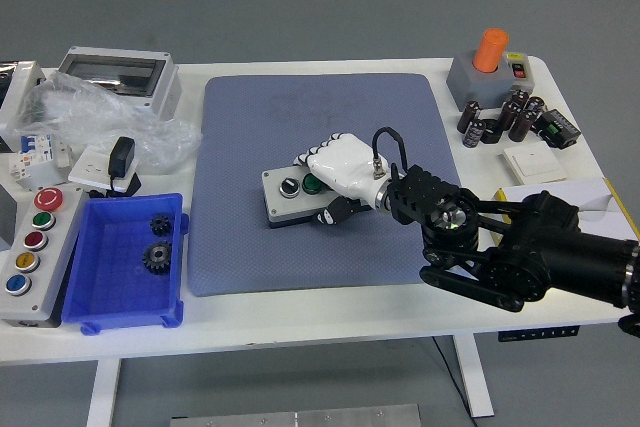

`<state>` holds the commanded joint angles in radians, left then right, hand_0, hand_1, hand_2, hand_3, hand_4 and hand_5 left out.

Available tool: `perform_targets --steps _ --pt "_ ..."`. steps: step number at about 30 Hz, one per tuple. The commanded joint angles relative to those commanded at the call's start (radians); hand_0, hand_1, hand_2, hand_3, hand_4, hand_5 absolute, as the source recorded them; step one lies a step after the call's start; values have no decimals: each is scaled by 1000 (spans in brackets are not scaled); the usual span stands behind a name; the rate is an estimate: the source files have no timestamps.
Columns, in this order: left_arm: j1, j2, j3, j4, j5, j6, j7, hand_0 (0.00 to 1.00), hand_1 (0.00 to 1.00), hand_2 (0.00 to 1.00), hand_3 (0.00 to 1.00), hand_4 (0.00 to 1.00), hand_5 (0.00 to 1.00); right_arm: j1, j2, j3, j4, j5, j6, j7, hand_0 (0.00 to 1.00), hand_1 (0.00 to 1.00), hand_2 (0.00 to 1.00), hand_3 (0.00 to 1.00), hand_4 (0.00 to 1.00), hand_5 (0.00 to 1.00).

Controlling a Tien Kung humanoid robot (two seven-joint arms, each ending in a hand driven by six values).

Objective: Pick up the button,place it on the desk,press the button,press the button

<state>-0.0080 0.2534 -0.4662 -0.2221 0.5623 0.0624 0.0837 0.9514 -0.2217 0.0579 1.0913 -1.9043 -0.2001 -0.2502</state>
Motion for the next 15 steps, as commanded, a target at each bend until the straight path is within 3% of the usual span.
perform_targets --steps 6,7,12,13,15 --pt "1 -1 2 1 -5 -4 -6 621 668 607 613 715 286 0 -4 -9 7 75 6 -20 778 731 810 882 919 305" --pt "2 -1 2 1 -7 -5 -7 620 667 603 612 715 283 0 -5 -11 10 92 5 -23 789 749 874 974 998 499" --pt "2 -1 4 1 -10 -7 -12 620 667 603 612 715 283 4 -13 -27 29 172 -10 -42 789 749 874 974 998 499" --pt "2 -2 4 1 -11 -7 -12 620 667 602 612 713 280 5 -15 -30 33 190 -14 -45 786 755 892 995 998 552" --pt "2 -2 4 1 -11 -8 -14 620 667 602 612 713 280 7 -18 -36 41 219 -23 -51 786 755 892 995 998 552"
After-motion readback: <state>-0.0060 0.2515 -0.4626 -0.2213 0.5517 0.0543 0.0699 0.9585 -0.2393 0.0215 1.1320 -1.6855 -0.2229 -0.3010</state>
